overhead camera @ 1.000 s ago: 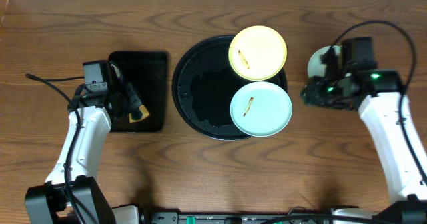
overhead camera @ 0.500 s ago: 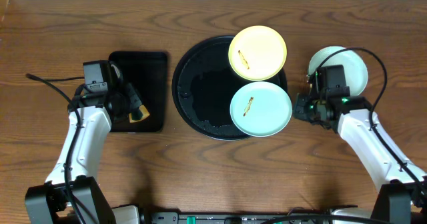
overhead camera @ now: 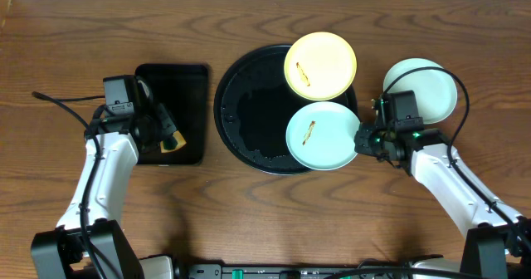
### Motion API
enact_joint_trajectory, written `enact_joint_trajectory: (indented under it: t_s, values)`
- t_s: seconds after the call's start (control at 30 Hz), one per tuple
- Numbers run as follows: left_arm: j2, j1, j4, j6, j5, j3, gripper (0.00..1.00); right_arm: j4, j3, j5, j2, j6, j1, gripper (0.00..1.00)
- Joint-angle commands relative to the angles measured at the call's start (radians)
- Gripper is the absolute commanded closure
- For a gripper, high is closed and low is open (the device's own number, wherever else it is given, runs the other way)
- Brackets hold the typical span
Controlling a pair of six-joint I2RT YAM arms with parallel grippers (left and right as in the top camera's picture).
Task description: Clean dirty plates on tray and stack at the side
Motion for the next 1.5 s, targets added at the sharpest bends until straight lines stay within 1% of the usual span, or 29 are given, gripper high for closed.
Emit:
enact_joint_trajectory:
  t_s: [0.0, 0.2, 0.23, 0.33, 0.43, 0.47, 0.5, 0.67, 0.8, 0.9, 0.97, 1.03, 1.13, 1.23, 1.33, 1.47]
  values:
    - [0.005, 0.003, -0.003, 0.009, 0.005, 0.008, 0.90, -0.006, -0.010, 0.004, 0.010, 0.012, 0.024, 0.70]
    - [0.005, 0.003, -0.003, 0.009, 0.005, 0.008, 0.90, 0.017, -0.045, 0.035, 0.010, 0.012, 0.025, 0.71]
    - [0.005, 0.003, -0.003, 0.009, 0.005, 0.008, 0.91, 0.024, -0.053, 0.036, 0.010, 0.012, 0.025, 0.73]
    - [0.005, 0.003, -0.003, 0.009, 0.005, 0.008, 0.91, 0.043, -0.061, 0.036, 0.010, 0.013, 0.026, 0.80]
    - [0.005, 0.003, -0.003, 0.009, 0.005, 0.008, 0.90, 0.068, -0.061, 0.031, 0.010, 0.013, 0.026, 0.89]
    - [0.005, 0.003, -0.002, 0.009, 0.005, 0.008, 0.90, 0.075, -0.061, 0.028, 0.010, 0.019, 0.026, 0.92]
    - [0.005, 0.003, -0.003, 0.009, 0.005, 0.008, 0.91, 0.082, -0.061, 0.027, 0.010, 0.019, 0.026, 0.99]
    - [0.005, 0.003, -0.002, 0.009, 0.005, 0.008, 0.90, 0.091, -0.039, 0.024, 0.009, 0.010, 0.026, 0.99]
    - [0.005, 0.003, 0.003, 0.009, 0.005, 0.008, 0.91, 0.090, 0.027, 0.025, 0.006, -0.071, 0.045, 0.99]
    - [0.005, 0.003, 0.016, 0.009, 0.005, 0.008, 0.91, 0.092, 0.095, 0.058, 0.006, -0.139, 0.095, 0.99]
    - [0.005, 0.003, 0.032, 0.010, 0.005, 0.008, 0.91, 0.096, 0.136, 0.139, 0.006, -0.167, 0.144, 0.99]
    - [0.005, 0.003, 0.047, 0.010, 0.005, 0.008, 0.92, 0.116, 0.168, 0.259, 0.006, -0.204, 0.206, 0.99]
    - [0.005, 0.003, 0.067, 0.014, 0.005, 0.008, 0.92, 0.183, 0.177, 0.426, 0.006, -0.253, 0.293, 0.99]
    - [0.005, 0.003, 0.085, 0.055, 0.005, 0.008, 0.92, 0.227, 0.176, 0.574, 0.019, -0.274, 0.359, 0.99]
    - [0.005, 0.003, 0.104, 0.082, 0.005, 0.008, 0.92, 0.237, 0.176, 0.637, 0.050, -0.272, 0.385, 0.99]
    - [0.005, -0.014, 0.167, 0.090, 0.011, 0.008, 0.92, 0.267, 0.176, 0.633, 0.119, -0.225, 0.383, 0.99]
